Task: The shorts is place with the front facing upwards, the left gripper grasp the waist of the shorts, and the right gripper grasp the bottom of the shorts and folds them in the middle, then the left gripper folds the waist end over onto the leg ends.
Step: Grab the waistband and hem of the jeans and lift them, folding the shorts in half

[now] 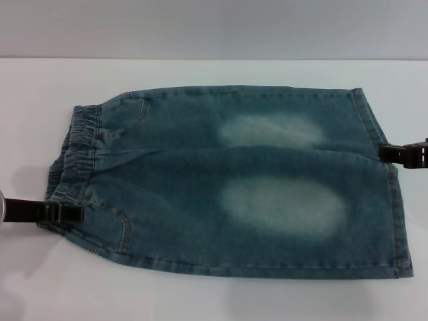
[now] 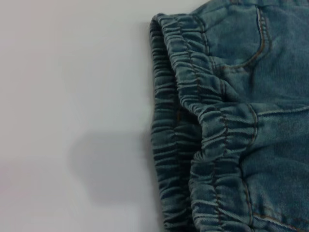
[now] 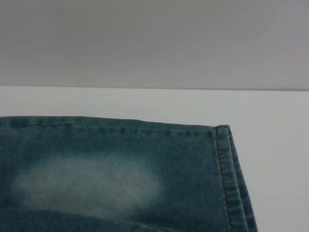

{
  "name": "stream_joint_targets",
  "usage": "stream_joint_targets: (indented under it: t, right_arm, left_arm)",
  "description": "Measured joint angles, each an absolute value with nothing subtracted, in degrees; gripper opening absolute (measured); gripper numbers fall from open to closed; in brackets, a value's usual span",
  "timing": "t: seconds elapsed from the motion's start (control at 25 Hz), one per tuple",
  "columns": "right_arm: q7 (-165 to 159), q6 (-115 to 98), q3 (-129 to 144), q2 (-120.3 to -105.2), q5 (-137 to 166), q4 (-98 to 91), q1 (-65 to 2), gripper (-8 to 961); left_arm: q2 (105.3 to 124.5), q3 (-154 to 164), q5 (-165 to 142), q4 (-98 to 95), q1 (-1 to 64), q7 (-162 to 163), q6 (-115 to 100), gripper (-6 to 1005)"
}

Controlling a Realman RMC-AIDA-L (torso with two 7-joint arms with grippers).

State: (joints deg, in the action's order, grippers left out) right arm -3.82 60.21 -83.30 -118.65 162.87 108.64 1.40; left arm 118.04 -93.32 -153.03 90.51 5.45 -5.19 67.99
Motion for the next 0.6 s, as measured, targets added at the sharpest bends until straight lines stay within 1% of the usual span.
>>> stream_joint_targets:
  t: [0.12,0.32,0.6]
  right_arm:
    - [-3.6,60.4,-83.4,-118.69,162.9,108.9,1.4,807]
    - [-3.3,60.7,-83.7,-118.66,162.9,109.1,1.4,809]
    - [-3.0,60.7,-83.9,-118.65,162.9,109.2,1.4,808]
  left_arm:
    - [118.01,-93.2,-153.1,90.4,5.5,-5.5,68.0,852]
    - [117.98,-92.5,-153.0,90.3,5.5,-7.0,68.0,694]
    - [117.99,-91.7,-152.7,90.8,5.8,-7.3,68.0,547]
